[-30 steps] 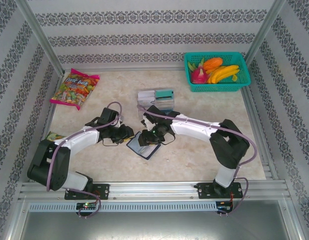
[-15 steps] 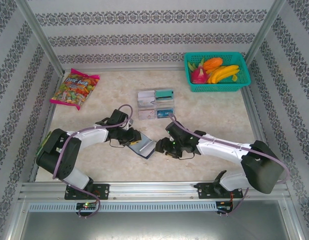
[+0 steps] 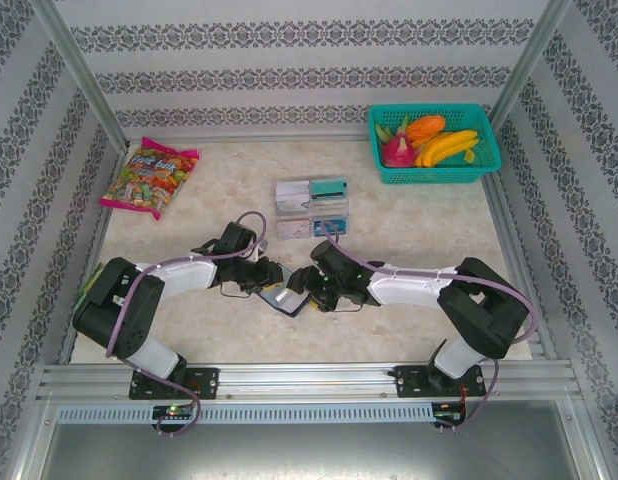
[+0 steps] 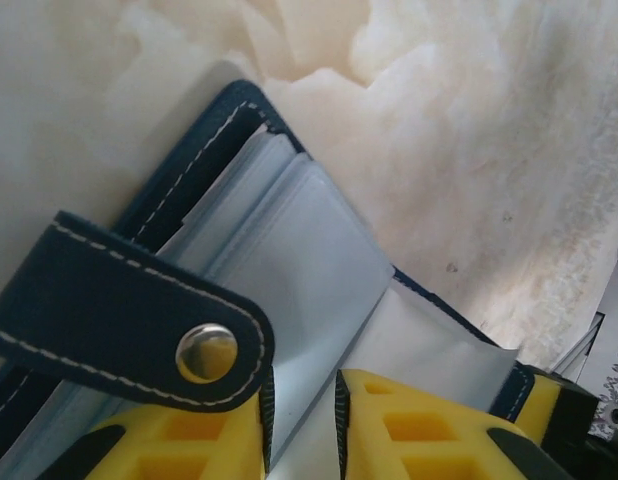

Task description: Put the credit cards into the card holder

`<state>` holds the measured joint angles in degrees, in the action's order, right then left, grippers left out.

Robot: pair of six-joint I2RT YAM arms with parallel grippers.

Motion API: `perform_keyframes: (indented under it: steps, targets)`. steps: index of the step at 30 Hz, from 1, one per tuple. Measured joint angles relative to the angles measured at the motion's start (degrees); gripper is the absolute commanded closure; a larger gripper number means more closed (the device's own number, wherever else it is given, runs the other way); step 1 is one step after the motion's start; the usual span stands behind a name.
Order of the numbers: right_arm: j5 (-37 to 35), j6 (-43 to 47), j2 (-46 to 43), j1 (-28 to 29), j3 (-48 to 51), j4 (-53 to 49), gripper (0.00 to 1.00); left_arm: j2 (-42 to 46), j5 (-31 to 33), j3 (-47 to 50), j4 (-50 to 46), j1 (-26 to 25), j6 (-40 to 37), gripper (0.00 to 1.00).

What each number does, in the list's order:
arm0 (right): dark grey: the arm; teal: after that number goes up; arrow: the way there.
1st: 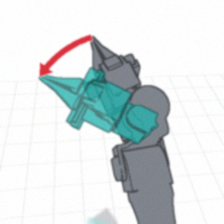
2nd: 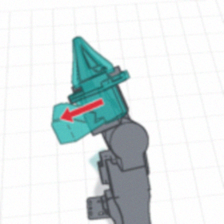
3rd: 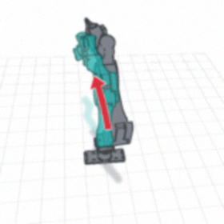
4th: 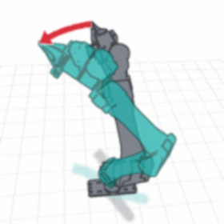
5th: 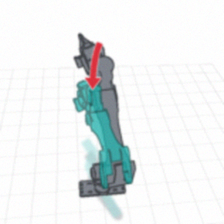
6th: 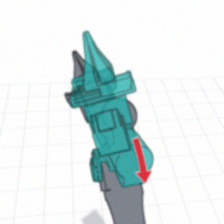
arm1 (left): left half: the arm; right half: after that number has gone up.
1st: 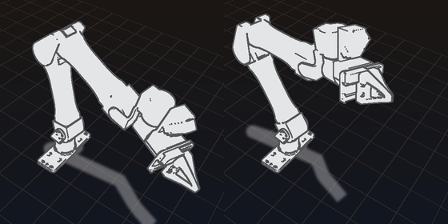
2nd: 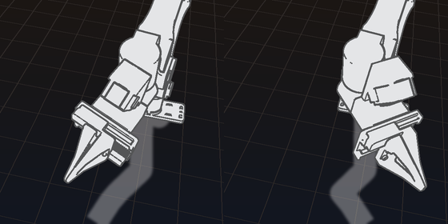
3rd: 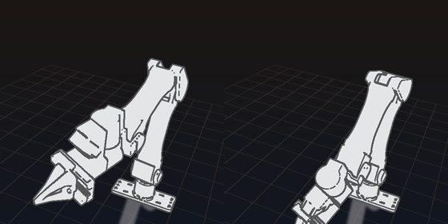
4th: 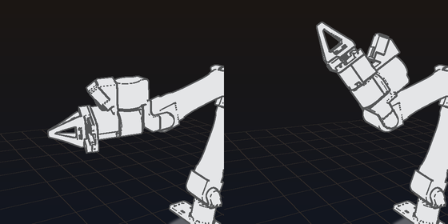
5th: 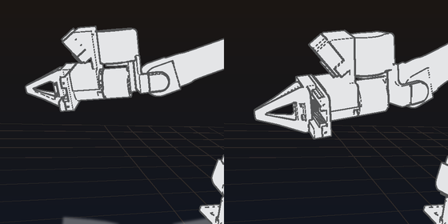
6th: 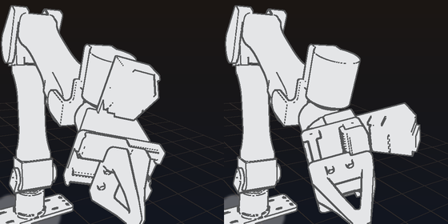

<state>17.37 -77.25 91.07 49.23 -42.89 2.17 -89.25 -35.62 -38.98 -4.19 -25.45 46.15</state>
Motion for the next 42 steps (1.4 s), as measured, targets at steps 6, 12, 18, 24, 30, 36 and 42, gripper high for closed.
perform_keyframes:
  steps: [6, 12, 18, 24, 30, 36, 42]
  targets:
    - [-0.02, 0.02, 0.07, -0.35, -2.67, 0.7, 0.38, 0.0, 0.02, 0.24, 0.42, 0.0, 0.31, 0.76]
    - [0.02, -0.02, 2.54, -0.37, -3.1, 2.6, 0.39, 0.0, 0.35, 0.46, 0.63, 0.02, 0.48, 0.79]
    - [0.02, 0.0, 4.2, -0.76, -2.45, 3.43, 0.44, 0.0, 0.5, 1.01, 0.63, 0.0, 0.9, 0.89]
    - [0.02, 0.98, 4.24, -2.64, -2.29, 3.39, 0.62, 0.39, 0.92, 1.51, 0.61, 0.0, 1.07, 0.93]
    - [1.99, 5.18, 4.55, -4.94, -3.02, 0.46, 0.81, 1.66, 1.84, 1.51, 0.15, 0.0, 0.87, 0.93]
    - [6.97, 16.72, 10.56, -8.24, -12.68, -8.55, 0.81, 1.79, 2.69, 1.4, -0.83, 0.0, 0.74, 0.92]
    - [13.2, 29.75, 16.85, -11.82, -19.61, -12.33, 0.8, 1.79, 2.91, 0.26, -1.77, 0.0, 0.61, 0.92]
